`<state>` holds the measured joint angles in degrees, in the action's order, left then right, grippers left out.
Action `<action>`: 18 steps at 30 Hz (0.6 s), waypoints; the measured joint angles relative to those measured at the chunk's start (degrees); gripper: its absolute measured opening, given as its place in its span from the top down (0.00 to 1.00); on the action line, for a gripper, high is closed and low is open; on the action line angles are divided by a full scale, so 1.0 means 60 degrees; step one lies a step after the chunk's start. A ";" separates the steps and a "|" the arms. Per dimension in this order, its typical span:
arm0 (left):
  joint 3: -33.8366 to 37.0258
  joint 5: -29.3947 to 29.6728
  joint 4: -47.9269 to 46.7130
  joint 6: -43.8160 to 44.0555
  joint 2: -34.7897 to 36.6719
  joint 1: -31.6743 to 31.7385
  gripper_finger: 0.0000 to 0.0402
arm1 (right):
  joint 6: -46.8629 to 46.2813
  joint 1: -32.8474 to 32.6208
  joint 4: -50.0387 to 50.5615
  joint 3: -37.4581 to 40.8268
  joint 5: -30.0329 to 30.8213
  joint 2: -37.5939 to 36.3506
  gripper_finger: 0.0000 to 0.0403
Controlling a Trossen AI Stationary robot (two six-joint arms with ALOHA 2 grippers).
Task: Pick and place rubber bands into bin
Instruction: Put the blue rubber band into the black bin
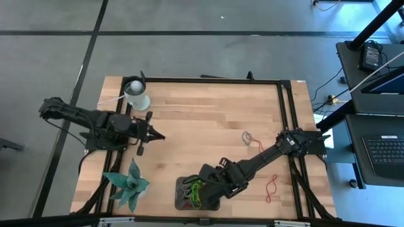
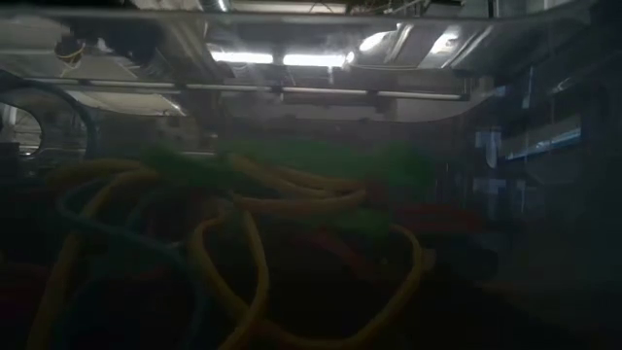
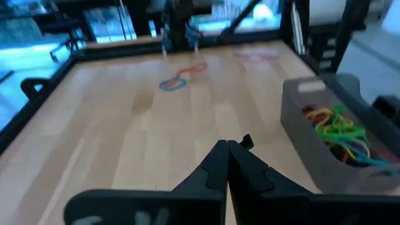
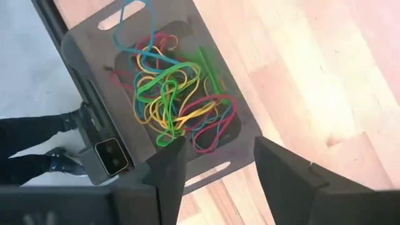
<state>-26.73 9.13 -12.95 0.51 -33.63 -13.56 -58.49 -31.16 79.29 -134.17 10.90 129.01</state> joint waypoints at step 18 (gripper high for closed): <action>0.2570 -0.2191 0.0060 0.0363 0.5292 0.3449 1.00 | -0.1297 0.0089 0.0797 0.0004 0.0758 -0.0004 0.53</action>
<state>-11.31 -4.01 -12.60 2.68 -1.87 7.14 -66.27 -30.63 84.07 -134.15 15.44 128.99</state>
